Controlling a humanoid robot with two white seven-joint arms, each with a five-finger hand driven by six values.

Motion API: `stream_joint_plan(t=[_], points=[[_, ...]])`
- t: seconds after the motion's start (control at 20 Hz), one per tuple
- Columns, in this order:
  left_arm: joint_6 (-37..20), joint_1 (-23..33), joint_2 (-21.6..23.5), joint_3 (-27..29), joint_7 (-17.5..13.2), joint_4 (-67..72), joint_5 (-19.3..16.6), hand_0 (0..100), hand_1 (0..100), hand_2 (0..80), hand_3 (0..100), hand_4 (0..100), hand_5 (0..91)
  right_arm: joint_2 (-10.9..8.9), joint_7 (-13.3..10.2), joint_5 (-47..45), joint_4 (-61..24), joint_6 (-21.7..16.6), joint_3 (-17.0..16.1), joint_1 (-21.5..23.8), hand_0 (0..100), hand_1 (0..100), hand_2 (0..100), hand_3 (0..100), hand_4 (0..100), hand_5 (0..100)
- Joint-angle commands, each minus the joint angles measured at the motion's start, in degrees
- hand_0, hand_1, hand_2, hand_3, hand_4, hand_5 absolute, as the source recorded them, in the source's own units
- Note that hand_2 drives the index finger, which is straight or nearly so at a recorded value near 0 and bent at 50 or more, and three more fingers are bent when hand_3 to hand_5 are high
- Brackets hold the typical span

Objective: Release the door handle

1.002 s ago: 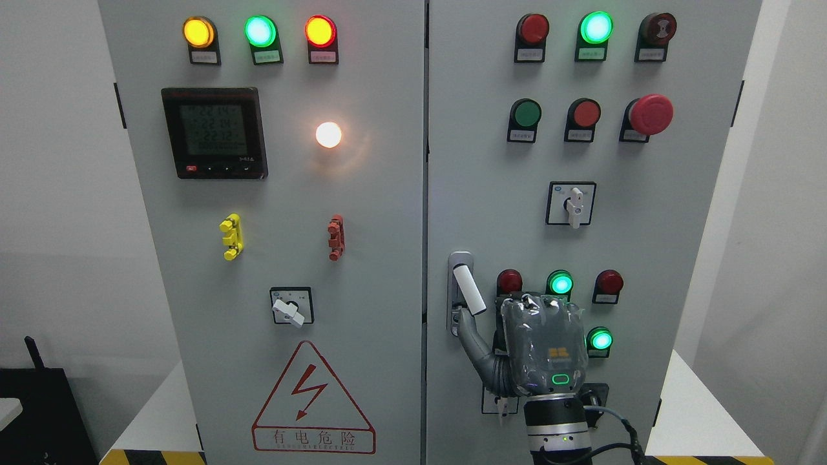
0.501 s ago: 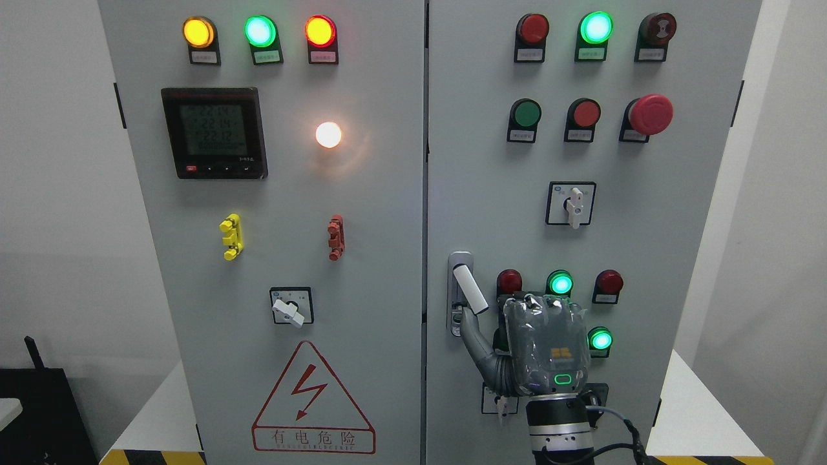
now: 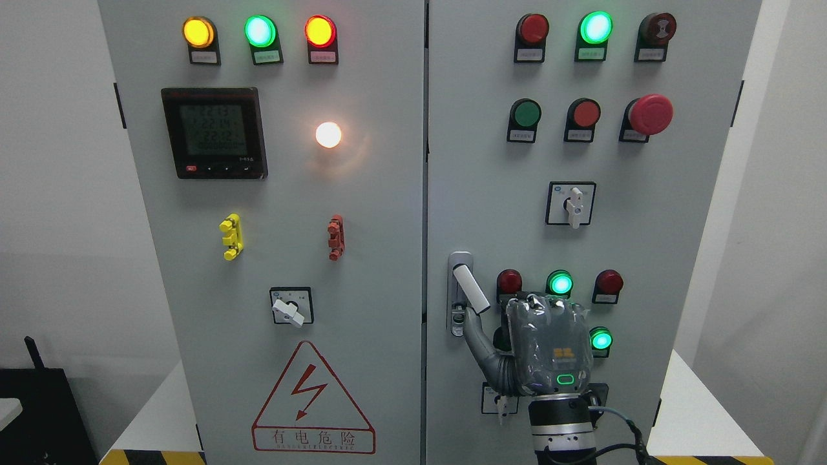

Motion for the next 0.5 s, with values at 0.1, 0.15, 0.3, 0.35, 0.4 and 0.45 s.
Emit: stream_joint_plan(t=[0.1, 0.15, 0.3, 0.35, 0.4, 0.45], points=[[0.0, -0.2, 0.0, 0.1, 0.0, 0.5, 0.0, 12, 39, 0.0, 0, 0, 0.0, -0.13, 0.2, 0.0, 0.0, 0.0, -0.7, -0.1, 52, 10, 100, 100, 100, 100], [0.0, -0.2, 0.0, 0.1, 0.0, 0.5, 0.0, 12, 39, 0.0, 0, 0, 0.0, -0.13, 0.2, 0.0, 0.0, 0.0, -0.7, -0.1, 52, 10, 100, 100, 100, 100], [0.0, -0.2, 0.0, 0.1, 0.0, 0.5, 0.0, 12, 39, 0.0, 0, 0, 0.0, -0.13, 0.2, 0.0, 0.0, -0.1, -0.7, -0.1, 52, 9, 100, 100, 100, 100], [0.0, -0.2, 0.0, 0.1, 0.0, 0.5, 0.0, 12, 39, 0.0, 0, 0, 0.0, -0.13, 0.2, 0.0, 0.0, -0.1, -0.7, -0.1, 52, 9, 100, 100, 100, 100], [0.0, -0.2, 0.0, 0.1, 0.0, 0.5, 0.0, 12, 39, 0.0, 0, 0, 0.0, -0.13, 0.2, 0.0, 0.0, 0.0, -0.7, -0.2, 53, 9, 100, 100, 100, 100], [0.0, -0.2, 0.0, 0.1, 0.0, 0.5, 0.0, 12, 39, 0.0, 0, 0, 0.0, -0.13, 0.2, 0.0, 0.0, 0.0, -0.7, -0.2, 53, 9, 100, 100, 100, 100]])
